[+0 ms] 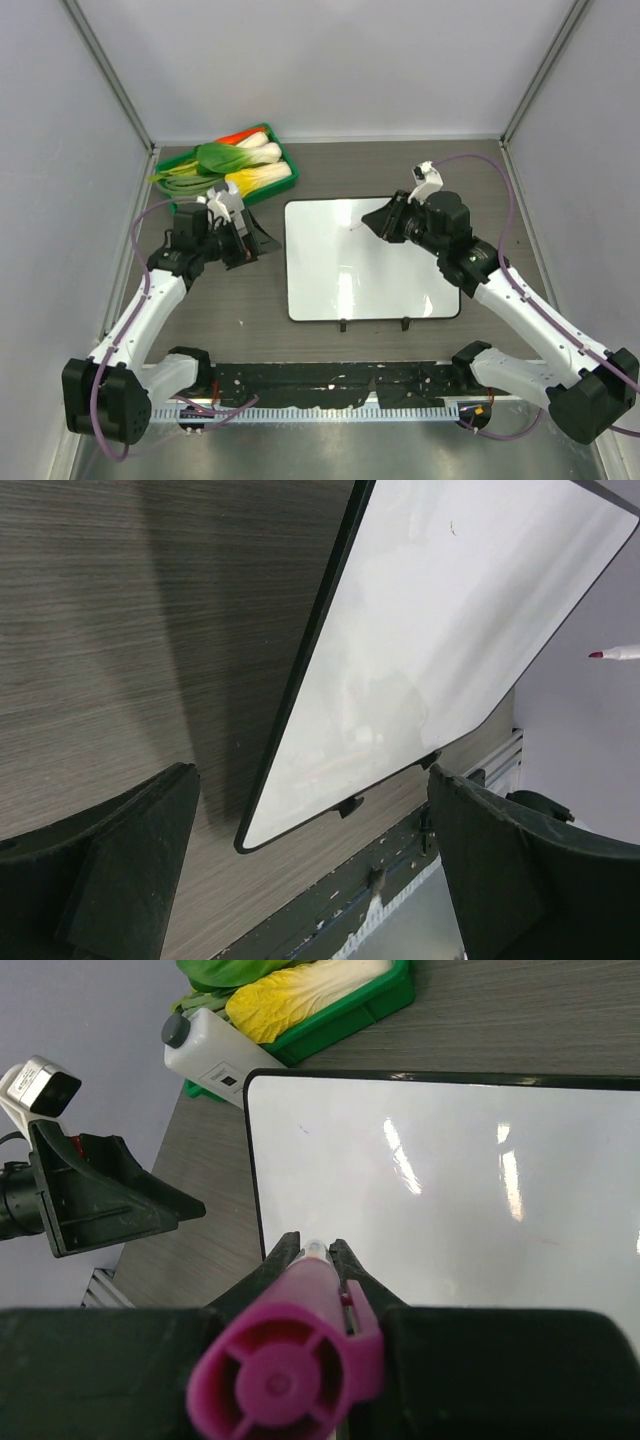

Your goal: Write a sentence on the whiteboard

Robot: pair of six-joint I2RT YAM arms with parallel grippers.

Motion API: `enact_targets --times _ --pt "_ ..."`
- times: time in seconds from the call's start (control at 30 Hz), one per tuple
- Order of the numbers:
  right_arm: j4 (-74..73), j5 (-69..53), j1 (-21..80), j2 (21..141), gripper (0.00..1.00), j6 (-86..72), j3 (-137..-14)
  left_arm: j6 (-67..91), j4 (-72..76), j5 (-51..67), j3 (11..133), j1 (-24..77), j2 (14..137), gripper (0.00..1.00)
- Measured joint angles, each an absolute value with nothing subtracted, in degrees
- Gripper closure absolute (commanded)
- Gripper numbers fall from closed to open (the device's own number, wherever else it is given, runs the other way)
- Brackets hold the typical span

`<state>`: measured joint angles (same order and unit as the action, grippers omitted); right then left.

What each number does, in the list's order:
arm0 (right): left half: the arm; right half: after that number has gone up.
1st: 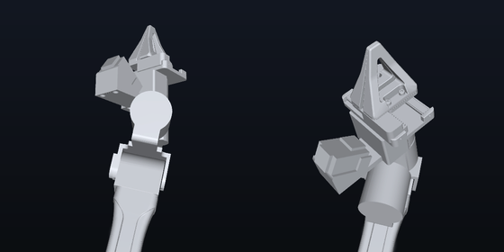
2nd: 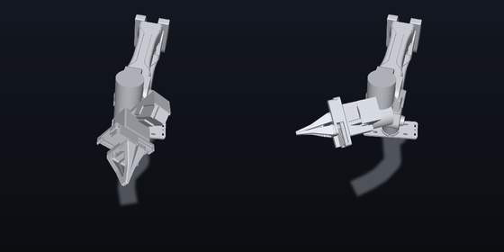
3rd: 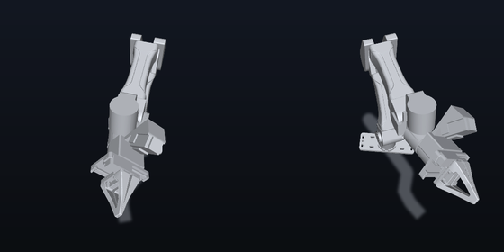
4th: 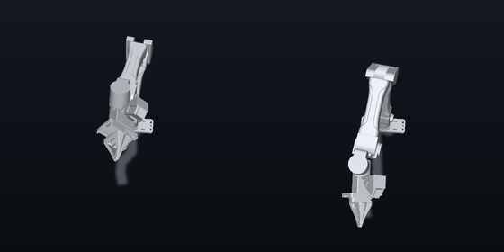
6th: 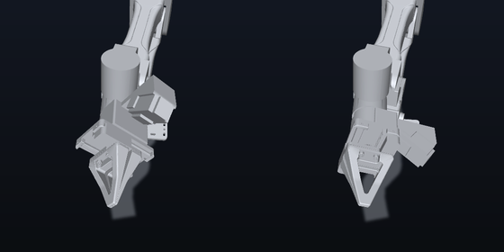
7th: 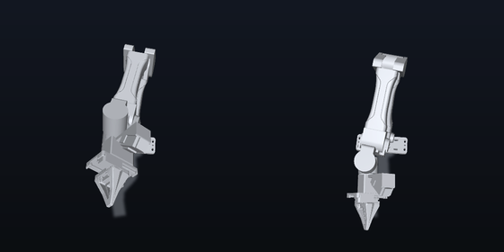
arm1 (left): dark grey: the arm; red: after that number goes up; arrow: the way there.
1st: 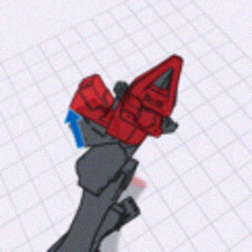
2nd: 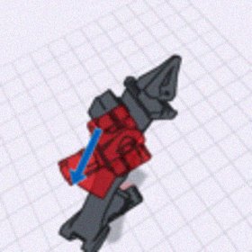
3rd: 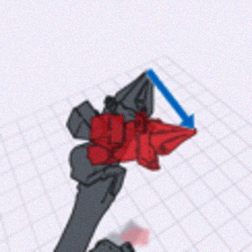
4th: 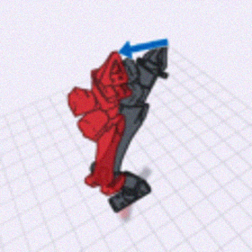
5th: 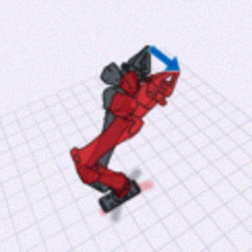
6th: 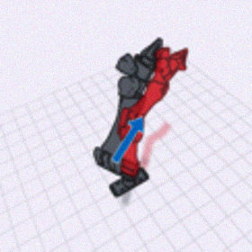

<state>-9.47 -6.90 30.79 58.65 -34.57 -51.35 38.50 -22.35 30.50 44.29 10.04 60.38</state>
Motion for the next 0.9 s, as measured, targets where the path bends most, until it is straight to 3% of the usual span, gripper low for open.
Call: enact_targets --times 0.57,0.9 --pt "-11.86 -0.47 33.65 58.43 0.99 -30.46 -51.64 37.12 -22.37 32.27 43.90 10.04 62.19 0.03" --pt "-12.36 0.84 33.67 56.31 0.99 -29.12 -51.64 38.98 -15.51 38.92 43.62 10.04 67.77 0.07"
